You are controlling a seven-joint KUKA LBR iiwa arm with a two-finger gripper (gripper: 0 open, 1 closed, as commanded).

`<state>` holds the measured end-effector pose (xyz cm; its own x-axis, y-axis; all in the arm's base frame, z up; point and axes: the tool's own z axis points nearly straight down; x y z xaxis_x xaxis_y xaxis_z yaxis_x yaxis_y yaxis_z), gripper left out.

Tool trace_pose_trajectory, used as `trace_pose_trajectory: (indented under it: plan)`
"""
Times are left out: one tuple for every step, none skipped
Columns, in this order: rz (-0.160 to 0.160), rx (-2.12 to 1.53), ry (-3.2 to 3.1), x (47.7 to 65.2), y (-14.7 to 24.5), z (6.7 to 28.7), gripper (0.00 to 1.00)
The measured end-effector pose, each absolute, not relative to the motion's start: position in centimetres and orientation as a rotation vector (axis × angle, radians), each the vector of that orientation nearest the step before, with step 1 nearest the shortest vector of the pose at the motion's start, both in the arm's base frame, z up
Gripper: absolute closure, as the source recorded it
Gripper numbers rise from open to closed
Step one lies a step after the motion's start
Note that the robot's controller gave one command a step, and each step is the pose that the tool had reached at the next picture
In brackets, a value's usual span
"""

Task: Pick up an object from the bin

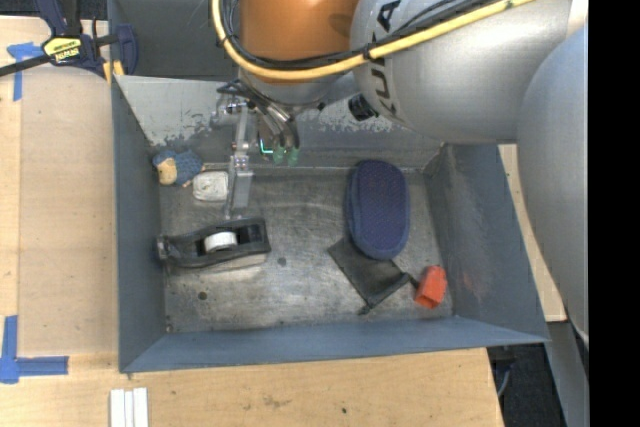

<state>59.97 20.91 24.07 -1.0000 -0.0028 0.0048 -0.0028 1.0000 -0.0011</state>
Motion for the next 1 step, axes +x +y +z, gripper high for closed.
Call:
trace_pose_trajectory:
  plan:
    - [-0.005,0.463,-3.114,57.24,20.52,7.1,0.0]
